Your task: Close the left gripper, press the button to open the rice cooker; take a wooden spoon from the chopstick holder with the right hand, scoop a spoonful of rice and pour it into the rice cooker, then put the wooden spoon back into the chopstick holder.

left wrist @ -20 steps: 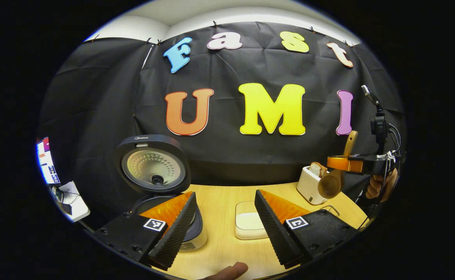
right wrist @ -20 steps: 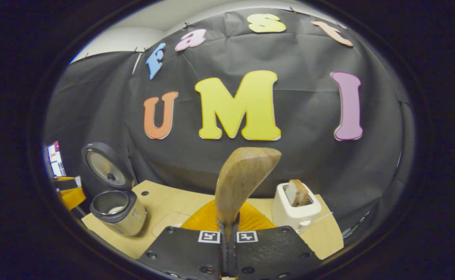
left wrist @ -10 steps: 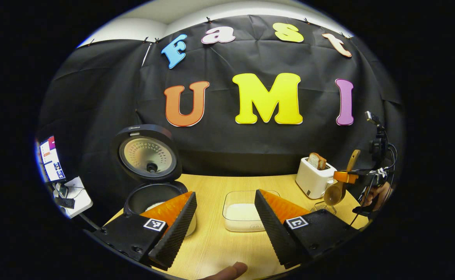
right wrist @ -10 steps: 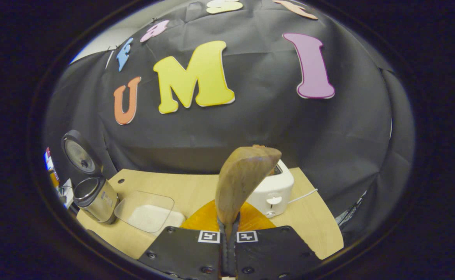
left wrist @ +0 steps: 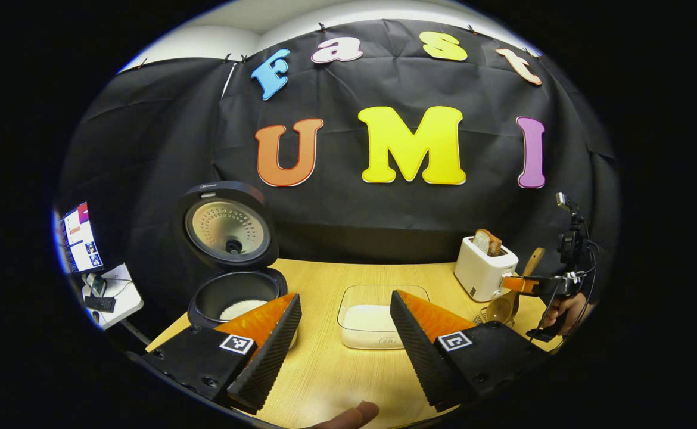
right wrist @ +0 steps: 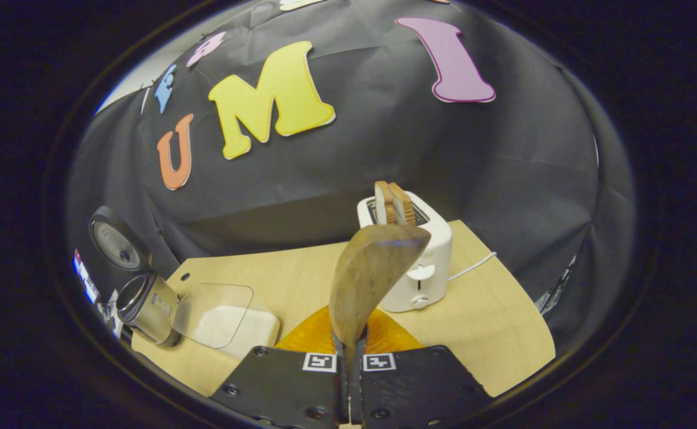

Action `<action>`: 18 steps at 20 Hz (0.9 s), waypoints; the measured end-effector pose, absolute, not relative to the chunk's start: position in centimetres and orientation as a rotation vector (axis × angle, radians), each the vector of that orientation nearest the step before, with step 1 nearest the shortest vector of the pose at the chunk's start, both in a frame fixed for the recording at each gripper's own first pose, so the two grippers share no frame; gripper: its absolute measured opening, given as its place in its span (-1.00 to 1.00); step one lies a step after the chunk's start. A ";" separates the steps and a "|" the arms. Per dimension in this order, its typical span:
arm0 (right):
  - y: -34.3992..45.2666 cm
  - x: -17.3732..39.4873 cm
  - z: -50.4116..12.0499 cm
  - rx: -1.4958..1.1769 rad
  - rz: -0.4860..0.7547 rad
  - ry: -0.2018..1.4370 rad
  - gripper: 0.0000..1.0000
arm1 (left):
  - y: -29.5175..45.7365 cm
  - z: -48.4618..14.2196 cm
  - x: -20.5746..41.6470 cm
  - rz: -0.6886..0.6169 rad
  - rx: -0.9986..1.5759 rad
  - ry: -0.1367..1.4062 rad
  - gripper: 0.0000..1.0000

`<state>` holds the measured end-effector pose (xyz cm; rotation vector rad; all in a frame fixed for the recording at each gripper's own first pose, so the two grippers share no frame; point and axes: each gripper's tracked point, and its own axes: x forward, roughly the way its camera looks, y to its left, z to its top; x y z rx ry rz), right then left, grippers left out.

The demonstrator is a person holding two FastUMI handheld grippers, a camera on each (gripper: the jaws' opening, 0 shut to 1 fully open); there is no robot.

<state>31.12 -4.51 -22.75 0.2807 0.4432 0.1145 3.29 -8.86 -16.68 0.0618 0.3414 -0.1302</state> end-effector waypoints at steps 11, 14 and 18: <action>-4.5 30.2 -22.4 0.329 0.131 0.437 -0.57 | -8.9 -16.2 2.3 -0.130 0.065 0.349 0.92; -4.9 30.4 -21.2 0.307 0.117 0.416 -0.49 | -8.8 -15.8 2.1 -0.135 0.062 0.340 0.92; -5.6 30.2 -19.2 0.275 0.098 0.393 -0.16 | -8.3 -14.8 2.4 -0.135 0.045 0.322 0.92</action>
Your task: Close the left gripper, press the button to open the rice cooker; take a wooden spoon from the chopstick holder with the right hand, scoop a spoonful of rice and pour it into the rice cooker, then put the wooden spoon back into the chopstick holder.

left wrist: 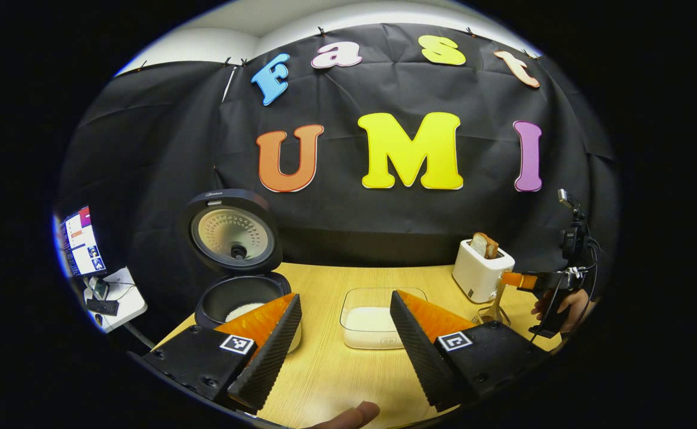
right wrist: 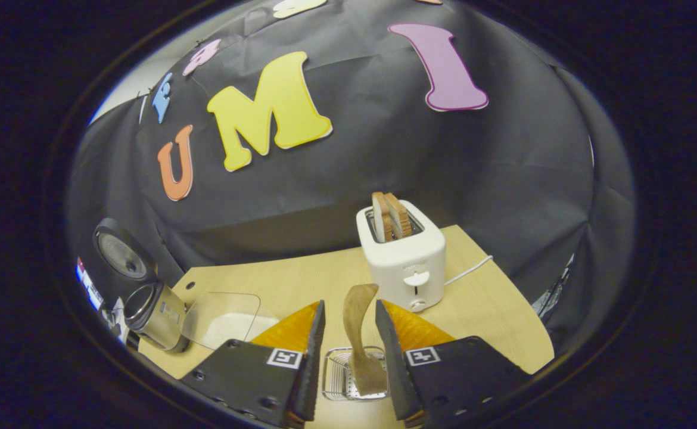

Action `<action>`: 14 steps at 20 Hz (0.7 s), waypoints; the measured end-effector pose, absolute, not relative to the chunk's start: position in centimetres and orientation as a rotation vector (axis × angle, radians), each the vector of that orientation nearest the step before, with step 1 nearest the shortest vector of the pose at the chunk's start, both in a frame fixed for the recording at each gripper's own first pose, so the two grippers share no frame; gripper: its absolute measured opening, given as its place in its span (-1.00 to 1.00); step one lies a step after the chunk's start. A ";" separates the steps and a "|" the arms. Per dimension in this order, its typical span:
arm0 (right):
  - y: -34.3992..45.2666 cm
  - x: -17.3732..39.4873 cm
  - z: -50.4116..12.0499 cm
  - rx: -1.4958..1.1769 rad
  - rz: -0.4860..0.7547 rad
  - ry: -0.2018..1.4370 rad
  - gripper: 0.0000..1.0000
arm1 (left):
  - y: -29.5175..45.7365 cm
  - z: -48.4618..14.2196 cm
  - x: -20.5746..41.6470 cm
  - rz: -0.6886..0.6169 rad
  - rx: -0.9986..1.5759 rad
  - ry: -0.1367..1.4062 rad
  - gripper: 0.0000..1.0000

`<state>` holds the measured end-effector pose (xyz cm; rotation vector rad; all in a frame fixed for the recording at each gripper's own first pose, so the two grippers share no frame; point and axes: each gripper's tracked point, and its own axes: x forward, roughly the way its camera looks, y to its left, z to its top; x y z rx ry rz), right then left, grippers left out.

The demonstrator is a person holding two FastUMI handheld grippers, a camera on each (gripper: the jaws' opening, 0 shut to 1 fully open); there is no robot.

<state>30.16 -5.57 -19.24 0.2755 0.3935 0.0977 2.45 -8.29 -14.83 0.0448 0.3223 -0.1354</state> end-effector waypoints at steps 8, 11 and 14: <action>-5.1 28.7 -13.9 0.206 0.078 0.340 0.67 | -4.3 -11.7 5.7 -0.066 0.022 0.272 0.91; -5.2 28.6 -12.3 0.201 0.049 0.334 0.87 | -1.8 -11.0 7.2 -0.033 0.051 0.266 0.91; -4.7 27.8 -10.0 0.209 0.045 0.303 0.92 | 0.8 -10.2 9.2 0.005 0.056 0.271 0.92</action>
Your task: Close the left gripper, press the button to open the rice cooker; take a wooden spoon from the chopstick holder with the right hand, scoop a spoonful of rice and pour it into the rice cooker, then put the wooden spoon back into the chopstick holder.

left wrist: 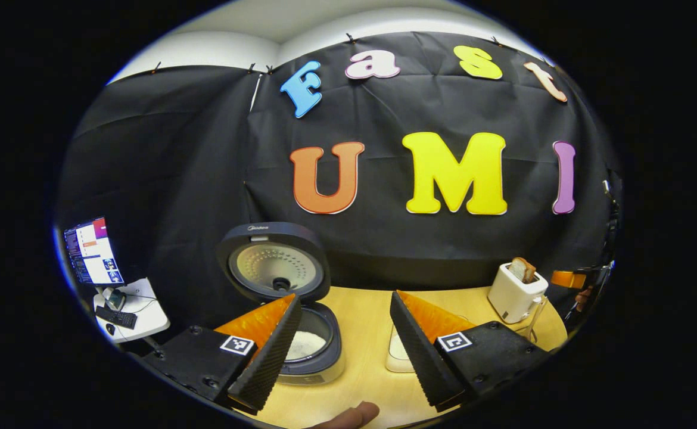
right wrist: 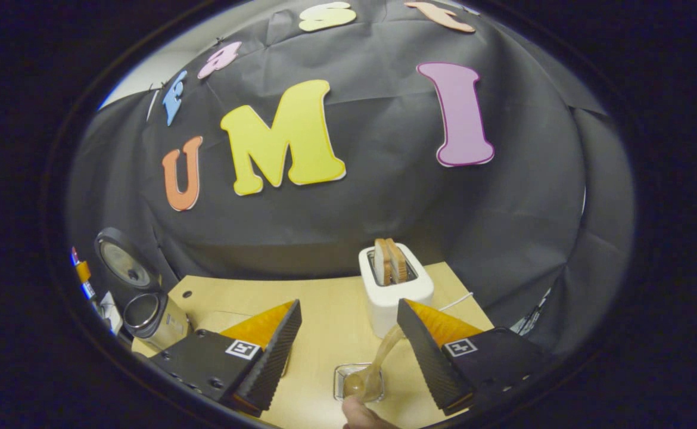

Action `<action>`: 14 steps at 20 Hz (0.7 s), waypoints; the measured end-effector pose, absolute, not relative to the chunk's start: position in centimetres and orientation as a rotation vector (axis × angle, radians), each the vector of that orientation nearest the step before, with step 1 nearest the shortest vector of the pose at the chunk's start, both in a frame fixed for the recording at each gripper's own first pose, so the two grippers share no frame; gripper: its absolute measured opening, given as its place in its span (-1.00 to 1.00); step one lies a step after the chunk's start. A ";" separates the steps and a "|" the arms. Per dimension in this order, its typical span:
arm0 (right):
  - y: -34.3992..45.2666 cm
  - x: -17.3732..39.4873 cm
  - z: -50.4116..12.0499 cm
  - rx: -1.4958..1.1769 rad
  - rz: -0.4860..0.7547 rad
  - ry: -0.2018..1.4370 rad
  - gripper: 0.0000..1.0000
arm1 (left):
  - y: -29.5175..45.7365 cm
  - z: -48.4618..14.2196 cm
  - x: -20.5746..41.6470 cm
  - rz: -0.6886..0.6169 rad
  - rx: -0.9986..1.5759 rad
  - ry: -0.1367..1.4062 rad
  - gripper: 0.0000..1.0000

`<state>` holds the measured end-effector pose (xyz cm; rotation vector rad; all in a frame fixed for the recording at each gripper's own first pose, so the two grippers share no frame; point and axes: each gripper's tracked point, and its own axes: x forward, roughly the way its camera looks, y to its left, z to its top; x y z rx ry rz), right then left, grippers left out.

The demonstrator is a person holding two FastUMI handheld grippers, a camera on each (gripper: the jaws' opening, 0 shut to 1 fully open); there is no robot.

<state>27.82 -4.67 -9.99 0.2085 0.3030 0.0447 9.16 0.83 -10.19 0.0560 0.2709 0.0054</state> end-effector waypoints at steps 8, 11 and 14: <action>-3.9 26.5 -5.9 0.227 0.011 0.255 0.92 | 7.6 -6.0 18.0 0.072 -0.027 0.254 0.91; -3.9 25.7 -5.7 0.224 -0.006 0.250 0.92 | 10.3 -5.2 21.5 0.100 -0.066 0.256 0.92; -4.2 25.1 -6.3 0.259 -0.030 0.268 0.92 | 12.8 -4.8 24.8 0.126 -0.105 0.259 0.91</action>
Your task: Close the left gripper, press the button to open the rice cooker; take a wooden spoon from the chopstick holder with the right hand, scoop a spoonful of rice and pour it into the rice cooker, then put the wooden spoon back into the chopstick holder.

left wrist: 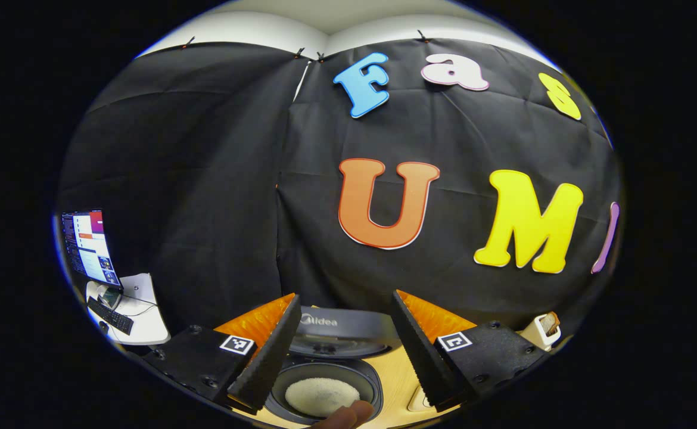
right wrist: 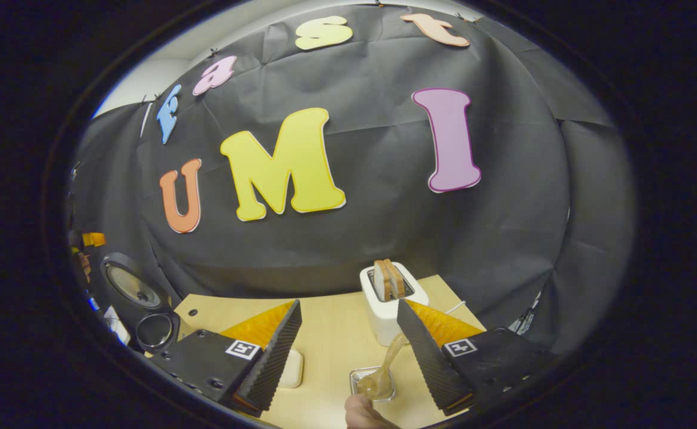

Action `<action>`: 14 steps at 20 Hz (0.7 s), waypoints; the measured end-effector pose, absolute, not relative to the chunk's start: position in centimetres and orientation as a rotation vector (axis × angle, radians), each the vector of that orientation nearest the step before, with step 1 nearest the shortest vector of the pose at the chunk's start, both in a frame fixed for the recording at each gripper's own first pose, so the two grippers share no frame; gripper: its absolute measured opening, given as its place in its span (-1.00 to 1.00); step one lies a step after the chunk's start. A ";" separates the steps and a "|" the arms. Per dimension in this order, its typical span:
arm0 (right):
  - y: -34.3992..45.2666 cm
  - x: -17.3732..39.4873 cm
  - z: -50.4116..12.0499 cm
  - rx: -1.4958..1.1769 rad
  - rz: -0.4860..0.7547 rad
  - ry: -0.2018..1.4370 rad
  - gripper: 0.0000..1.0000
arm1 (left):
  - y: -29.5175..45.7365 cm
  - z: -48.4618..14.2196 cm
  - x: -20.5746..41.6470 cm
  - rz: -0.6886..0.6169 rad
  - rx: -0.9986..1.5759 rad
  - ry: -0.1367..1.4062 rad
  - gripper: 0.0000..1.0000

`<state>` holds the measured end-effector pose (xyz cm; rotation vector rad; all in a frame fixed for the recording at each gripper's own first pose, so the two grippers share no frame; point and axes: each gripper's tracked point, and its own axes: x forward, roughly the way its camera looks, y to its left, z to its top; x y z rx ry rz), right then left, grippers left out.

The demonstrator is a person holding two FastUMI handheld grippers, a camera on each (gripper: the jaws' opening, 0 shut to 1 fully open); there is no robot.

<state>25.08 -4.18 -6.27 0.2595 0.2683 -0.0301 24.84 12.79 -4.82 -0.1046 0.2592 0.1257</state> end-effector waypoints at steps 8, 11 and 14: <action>-4.0 23.7 -6.3 0.271 -0.061 0.278 0.92 | 15.9 -7.3 30.4 0.105 -0.102 0.366 0.85; -3.4 22.9 -6.7 0.233 -0.052 0.283 0.92 | 16.1 -8.8 30.4 0.081 -0.049 0.423 0.88; -2.9 22.4 -7.0 0.200 -0.038 0.292 0.92 | 15.8 -10.3 30.0 0.057 0.008 0.468 0.88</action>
